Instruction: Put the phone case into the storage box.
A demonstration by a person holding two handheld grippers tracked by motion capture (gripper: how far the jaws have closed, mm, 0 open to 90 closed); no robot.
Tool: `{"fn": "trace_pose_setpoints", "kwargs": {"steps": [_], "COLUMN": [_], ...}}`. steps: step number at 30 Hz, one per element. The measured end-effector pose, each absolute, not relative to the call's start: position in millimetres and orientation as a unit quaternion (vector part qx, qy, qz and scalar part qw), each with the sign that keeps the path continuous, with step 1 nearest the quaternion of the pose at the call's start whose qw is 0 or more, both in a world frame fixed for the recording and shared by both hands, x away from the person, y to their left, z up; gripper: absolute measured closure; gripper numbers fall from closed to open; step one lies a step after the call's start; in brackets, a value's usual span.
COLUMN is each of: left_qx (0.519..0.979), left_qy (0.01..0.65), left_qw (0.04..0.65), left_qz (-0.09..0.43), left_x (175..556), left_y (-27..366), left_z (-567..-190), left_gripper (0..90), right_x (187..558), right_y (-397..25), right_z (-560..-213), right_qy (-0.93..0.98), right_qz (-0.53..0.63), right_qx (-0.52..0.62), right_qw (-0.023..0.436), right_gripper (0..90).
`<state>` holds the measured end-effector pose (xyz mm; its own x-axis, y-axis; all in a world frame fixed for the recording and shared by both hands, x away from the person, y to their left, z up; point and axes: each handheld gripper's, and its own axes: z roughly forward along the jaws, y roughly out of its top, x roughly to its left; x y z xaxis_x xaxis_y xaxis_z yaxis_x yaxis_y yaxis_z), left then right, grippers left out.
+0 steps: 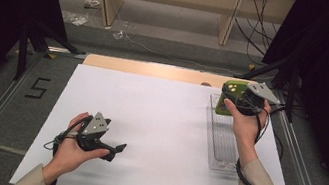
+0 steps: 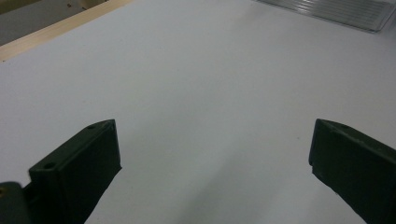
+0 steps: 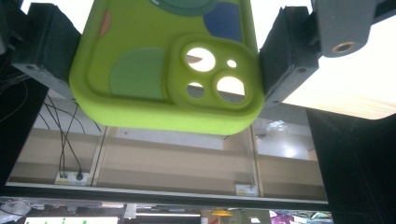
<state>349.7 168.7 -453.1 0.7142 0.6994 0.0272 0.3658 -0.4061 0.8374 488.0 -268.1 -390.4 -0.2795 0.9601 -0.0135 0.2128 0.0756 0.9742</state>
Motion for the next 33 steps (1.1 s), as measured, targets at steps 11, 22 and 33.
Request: {"fn": "trace_pose_setpoints", "kwargs": {"steps": [11,22,33], "left_qx": [0.817,0.817,0.817], "left_qy": [0.326,0.327,0.326], "left_qw": [0.435,0.436,0.436], "left_qz": [0.191,0.190,0.191], "left_x": [350,349,349], "left_y": [169,170,169], "left_z": [-454,-454,-454], "left_gripper": [1.5,1.5,1.5], "right_x": [494,510,526], "right_y": [-267,-262,-263], "right_z": [-392,-399,-406], "right_qy": [0.631,0.634,0.635], "right_qz": [0.492,0.483,0.470], "right_qx": [0.466,0.472,0.485], "right_qw": [0.378,0.376,0.375], "right_gripper": [18.0,18.0,17.9]}}
